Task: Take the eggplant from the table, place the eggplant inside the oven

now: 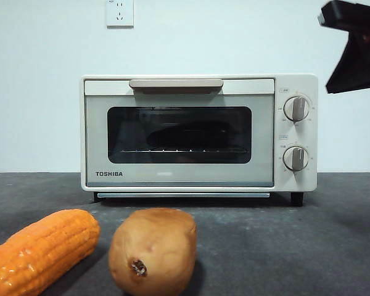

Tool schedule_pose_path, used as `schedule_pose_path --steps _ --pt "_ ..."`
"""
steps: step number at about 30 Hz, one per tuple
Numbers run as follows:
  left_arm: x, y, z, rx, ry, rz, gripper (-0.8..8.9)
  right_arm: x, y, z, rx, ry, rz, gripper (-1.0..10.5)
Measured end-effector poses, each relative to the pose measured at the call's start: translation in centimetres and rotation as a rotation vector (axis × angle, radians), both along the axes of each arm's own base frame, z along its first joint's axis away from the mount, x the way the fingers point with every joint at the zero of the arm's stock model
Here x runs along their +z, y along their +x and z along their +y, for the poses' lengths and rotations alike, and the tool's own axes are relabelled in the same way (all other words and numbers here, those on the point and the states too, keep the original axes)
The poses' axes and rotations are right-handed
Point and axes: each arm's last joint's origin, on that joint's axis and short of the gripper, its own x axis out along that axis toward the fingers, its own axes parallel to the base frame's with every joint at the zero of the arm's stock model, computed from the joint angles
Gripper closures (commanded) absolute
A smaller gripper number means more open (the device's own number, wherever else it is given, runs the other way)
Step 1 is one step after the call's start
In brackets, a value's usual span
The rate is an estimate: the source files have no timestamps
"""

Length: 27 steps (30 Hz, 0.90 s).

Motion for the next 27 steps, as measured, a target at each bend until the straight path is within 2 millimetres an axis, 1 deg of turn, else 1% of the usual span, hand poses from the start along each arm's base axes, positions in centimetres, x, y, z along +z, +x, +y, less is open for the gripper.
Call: schedule_pose_path --steps 2,13,16,19,21,23,27 --pt "0.0 0.0 0.0 0.002 -0.006 0.001 8.10 0.1 0.0 -0.1 -0.027 0.000 -0.013 9.4" --pt "0.1 -0.1 0.0 0.002 -0.012 -0.004 8.10 0.2 0.1 -0.1 -0.029 0.004 -0.019 9.4" --pt "0.3 -1.1 0.5 0.009 0.010 -0.043 8.10 0.2 0.1 -0.1 -0.029 0.004 -0.019 9.4" --pt "1.0 -2.4 1.5 0.041 0.074 -0.175 8.10 0.2 0.1 -0.1 -0.029 0.004 -0.019 9.4" --pt "1.1 -3.2 2.1 0.079 0.108 -0.250 8.10 0.2 0.1 -0.1 -0.029 0.005 -0.019 9.4" --pt "0.5 -3.3 2.5 0.126 0.141 -0.295 8.10 0.2 0.1 -0.1 -0.029 0.005 -0.020 9.4" --pt "-2.3 -2.9 3.2 0.214 0.200 -0.326 8.10 0.2 0.1 -0.1 -0.029 0.006 -0.020 9.4"
